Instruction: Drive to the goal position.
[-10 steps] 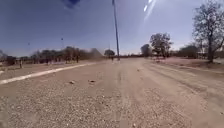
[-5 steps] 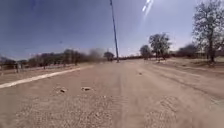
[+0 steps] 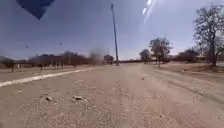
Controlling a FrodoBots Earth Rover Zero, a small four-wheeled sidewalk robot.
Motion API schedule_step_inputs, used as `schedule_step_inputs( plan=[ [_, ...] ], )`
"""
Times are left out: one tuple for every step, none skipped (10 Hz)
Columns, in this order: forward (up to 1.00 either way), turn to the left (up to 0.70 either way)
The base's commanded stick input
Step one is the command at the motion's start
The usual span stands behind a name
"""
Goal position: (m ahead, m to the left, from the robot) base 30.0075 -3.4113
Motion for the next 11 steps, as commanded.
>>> schedule_step_inputs(
  plan=[
    [1.00,0.00],
    [1.00,-0.27],
    [1.00,-0.27],
    [1.00,-0.22],
    [1.00,-0.10],
    [1.00,0.00],
    [1.00,0.00],
    [1.00,0.00],
    [1.00,0.00],
    [1.00,0.00],
    [1.00,0.00]
  ],
)
